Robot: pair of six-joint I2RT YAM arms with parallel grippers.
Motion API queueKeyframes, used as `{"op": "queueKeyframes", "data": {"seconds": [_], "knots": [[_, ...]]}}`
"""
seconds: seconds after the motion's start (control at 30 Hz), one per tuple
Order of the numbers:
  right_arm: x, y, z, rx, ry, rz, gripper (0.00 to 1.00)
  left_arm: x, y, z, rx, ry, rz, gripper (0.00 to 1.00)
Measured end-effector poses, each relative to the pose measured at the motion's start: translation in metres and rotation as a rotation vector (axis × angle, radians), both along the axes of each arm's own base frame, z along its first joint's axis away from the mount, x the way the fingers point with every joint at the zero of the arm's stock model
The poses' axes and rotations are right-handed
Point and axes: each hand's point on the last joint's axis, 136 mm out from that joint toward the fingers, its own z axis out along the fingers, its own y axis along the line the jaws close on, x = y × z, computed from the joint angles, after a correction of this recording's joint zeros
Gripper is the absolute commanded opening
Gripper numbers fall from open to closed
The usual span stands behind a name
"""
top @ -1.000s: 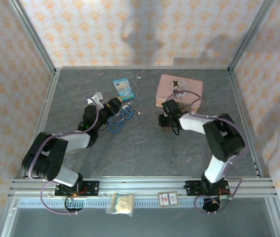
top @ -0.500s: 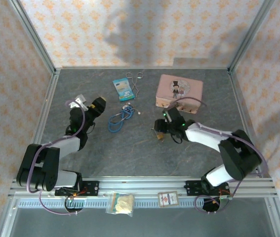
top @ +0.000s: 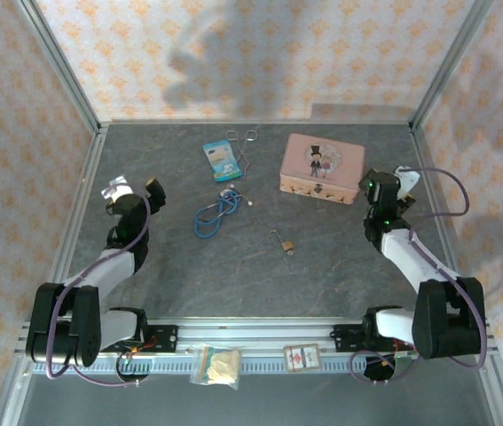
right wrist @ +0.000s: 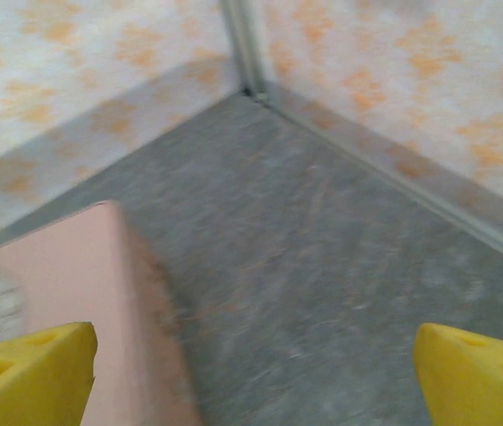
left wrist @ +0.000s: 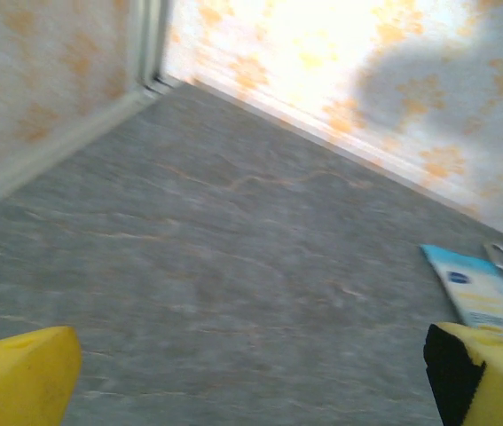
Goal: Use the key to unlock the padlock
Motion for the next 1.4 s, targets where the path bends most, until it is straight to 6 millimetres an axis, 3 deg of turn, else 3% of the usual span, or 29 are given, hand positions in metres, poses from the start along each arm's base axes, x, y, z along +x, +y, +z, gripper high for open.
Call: {"op": "queueKeyframes", "data": {"seconds": [0.13,0.23,0.33,0.4,0.47,0.57,0.7,0.9,1.4], "knots": [[-0.012,-0.024,-0.036,-0.045,0.036,-0.058,0.91,-0.021,0.011,-0.026,0.091,0.05,0.046,0.99],[-0.019,-0.02,-0.062,-0.047,0.057,-0.017,0.91,-0.023,0.012,-0.031,0.129,0.042,0.041,0.99],[-0.016,-0.011,-0.072,-0.033,0.028,0.036,0.91,-0.021,0.011,-0.028,0.153,0.01,0.028,0.99],[-0.012,-0.008,-0.072,-0.027,-0.004,0.06,0.9,-0.02,0.01,-0.022,0.169,-0.029,0.022,0.99],[-0.009,-0.004,-0.066,-0.033,-0.046,0.086,1.0,-0.019,0.008,-0.019,0.179,-0.057,0.008,0.99],[-0.01,0.001,-0.058,-0.049,-0.107,0.121,1.0,-0.014,0.004,-0.017,0.197,-0.101,-0.016,0.99],[-0.015,0.013,-0.054,-0.078,-0.16,0.177,1.0,-0.011,-0.003,-0.038,0.217,-0.069,-0.067,0.99],[-0.01,0.034,-0.066,-0.12,-0.15,0.261,1.0,-0.001,-0.009,-0.024,0.232,-0.115,-0.101,0.99],[-0.008,0.036,-0.057,-0.145,-0.181,0.277,1.0,0.005,-0.01,-0.019,0.236,-0.125,-0.108,0.99]]}}
